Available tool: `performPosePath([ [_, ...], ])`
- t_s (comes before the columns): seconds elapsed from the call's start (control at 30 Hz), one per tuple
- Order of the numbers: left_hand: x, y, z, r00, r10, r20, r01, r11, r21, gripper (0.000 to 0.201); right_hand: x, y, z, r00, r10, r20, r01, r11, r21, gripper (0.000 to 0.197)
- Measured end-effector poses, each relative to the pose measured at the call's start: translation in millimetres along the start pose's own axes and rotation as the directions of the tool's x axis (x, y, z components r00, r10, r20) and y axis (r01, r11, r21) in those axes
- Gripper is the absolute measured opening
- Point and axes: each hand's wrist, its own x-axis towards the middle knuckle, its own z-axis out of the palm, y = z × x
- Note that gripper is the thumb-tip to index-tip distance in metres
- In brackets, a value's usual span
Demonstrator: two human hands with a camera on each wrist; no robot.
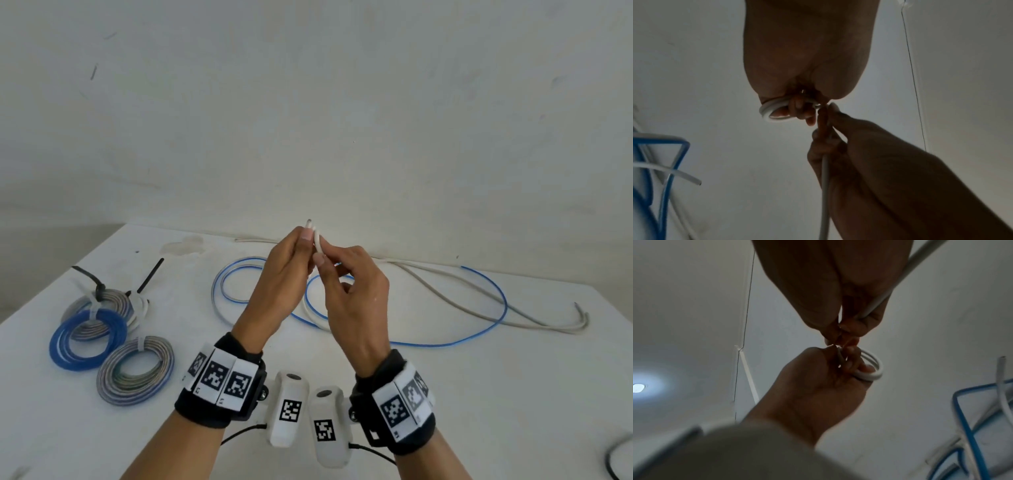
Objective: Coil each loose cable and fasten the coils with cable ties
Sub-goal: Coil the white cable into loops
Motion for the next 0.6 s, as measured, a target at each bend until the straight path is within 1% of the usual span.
performPosePath([
  [0.03, 0, 0, 1, 1.0, 0.007, -0.017, -0.007, 1.0, -0.017, 0.041, 0, 0, 1, 1.0, -0.015, 0.001, 0.015, 1.0, -0.006, 0.022],
  [0.07, 1, 0, 2, 0.999, 0.003, -0.04, -0.005, 0.999, -0.039, 0.041, -1, 1, 2, 0.998, -0.047, 0.03, 0.048, 0.998, -0.05, 0.026],
  [0.13, 4, 1, -2, 0.997, -0.038, -0.066, 0.028, 0.988, -0.149, 0.042, -2, 1, 3, 0.978, -0.094, 0.188, 0.121, 0.983, -0.139, 0.041],
  [0.17, 6, 3, -4, 0.997, -0.06, -0.056, 0.045, 0.972, -0.229, 0.043, -3, 0, 3, 0.959, -0.094, 0.267, 0.141, 0.977, -0.161, 0.048],
  [0.2, 7, 6, -8, 0.996, -0.08, -0.045, 0.063, 0.951, -0.302, 0.044, -4, 0, 4, 0.945, -0.09, 0.314, 0.149, 0.974, -0.171, 0.052],
  [0.23, 8, 8, -11, 0.995, -0.1, -0.03, 0.082, 0.925, -0.371, 0.045, -4, 1, 4, 0.941, -0.089, 0.327, 0.151, 0.974, -0.17, 0.051],
  [0.27, 9, 11, -15, 0.993, -0.116, -0.015, 0.098, 0.895, -0.436, 0.045, -3, 2, 3, 0.946, -0.093, 0.309, 0.149, 0.975, -0.163, 0.046],
  [0.37, 10, 17, -20, 0.987, -0.162, 0.008, 0.134, 0.786, -0.604, 0.039, -2, 0, 1, 0.974, -0.134, 0.181, 0.162, 0.976, -0.147, 0.024],
  [0.43, 10, 21, -21, 0.984, -0.179, -0.006, 0.128, 0.727, -0.675, 0.038, -1, -2, 0, 0.98, -0.141, 0.14, 0.157, 0.981, -0.115, 0.01],
  [0.47, 9, 22, -20, 0.983, -0.186, 0.001, 0.131, 0.685, -0.717, 0.039, -1, -3, 0, 0.981, -0.132, 0.144, 0.147, 0.984, -0.102, 0.01],
  [0.53, 9, 25, -23, 0.982, -0.185, 0.024, 0.13, 0.583, -0.802, 0.04, 2, 0, -3, 0.977, -0.089, 0.192, 0.11, 0.989, -0.103, 0.023],
  [0.57, 9, 26, -25, 0.984, -0.177, 0.026, 0.121, 0.552, -0.825, 0.04, 3, 1, -5, 0.971, -0.06, 0.23, 0.087, 0.99, -0.111, 0.028],
  [0.6, 10, 27, -29, 0.985, -0.169, 0.028, 0.116, 0.539, -0.834, 0.04, 6, 3, -8, 0.963, -0.034, 0.269, 0.071, 0.989, -0.13, 0.032],
])
